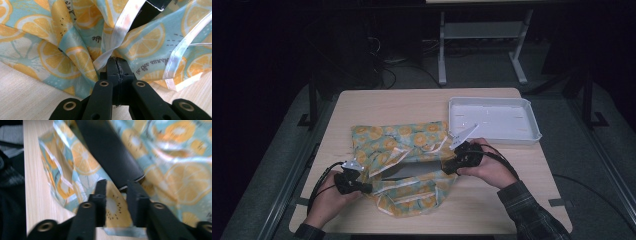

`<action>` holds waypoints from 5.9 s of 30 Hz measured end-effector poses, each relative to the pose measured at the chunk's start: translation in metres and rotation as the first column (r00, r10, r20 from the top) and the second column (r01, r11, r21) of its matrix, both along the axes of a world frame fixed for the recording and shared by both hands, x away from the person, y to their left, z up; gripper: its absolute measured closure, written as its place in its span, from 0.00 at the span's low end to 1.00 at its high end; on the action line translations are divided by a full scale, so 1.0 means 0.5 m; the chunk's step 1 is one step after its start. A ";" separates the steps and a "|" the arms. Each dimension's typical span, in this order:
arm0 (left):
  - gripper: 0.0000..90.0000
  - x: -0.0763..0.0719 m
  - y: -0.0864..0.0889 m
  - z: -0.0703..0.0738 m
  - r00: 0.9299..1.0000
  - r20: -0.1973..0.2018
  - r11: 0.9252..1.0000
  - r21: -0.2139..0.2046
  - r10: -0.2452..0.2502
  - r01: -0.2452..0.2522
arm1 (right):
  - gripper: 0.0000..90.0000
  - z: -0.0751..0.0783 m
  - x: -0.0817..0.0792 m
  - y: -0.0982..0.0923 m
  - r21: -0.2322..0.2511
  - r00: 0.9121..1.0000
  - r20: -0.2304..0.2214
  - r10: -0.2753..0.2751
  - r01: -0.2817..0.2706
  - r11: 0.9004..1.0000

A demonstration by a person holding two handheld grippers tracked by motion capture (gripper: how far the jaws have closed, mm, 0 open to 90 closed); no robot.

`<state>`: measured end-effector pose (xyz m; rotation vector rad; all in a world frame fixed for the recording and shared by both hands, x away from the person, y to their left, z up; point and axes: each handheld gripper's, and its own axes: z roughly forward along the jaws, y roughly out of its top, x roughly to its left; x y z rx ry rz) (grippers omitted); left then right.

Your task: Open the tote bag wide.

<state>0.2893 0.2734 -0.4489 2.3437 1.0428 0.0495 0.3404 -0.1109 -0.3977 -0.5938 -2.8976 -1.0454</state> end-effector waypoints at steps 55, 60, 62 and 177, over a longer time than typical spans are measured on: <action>1.00 0.053 -0.072 0.138 0.991 0.115 0.991 -0.107 -0.066 0.079 | 1.00 -0.101 -0.020 0.037 -0.206 0.999 -0.041 0.012 -0.020 0.978; 1.00 0.086 -0.065 0.126 0.990 0.144 0.997 -0.083 -0.001 0.013 | 1.00 -0.101 -0.020 0.037 -0.206 0.999 -0.041 0.012 -0.020 0.978; 1.00 0.103 -0.058 0.114 0.989 0.146 0.998 -0.067 0.031 -0.021 | 1.00 -0.101 -0.020 0.037 -0.205 0.999 -0.041 0.012 -0.021 0.978; 0.98 -0.019 -0.004 0.046 0.996 0.084 1.000 -0.022 0.011 -0.009 | 1.00 -0.050 0.062 0.065 -0.052 0.991 0.073 -0.108 0.112 0.992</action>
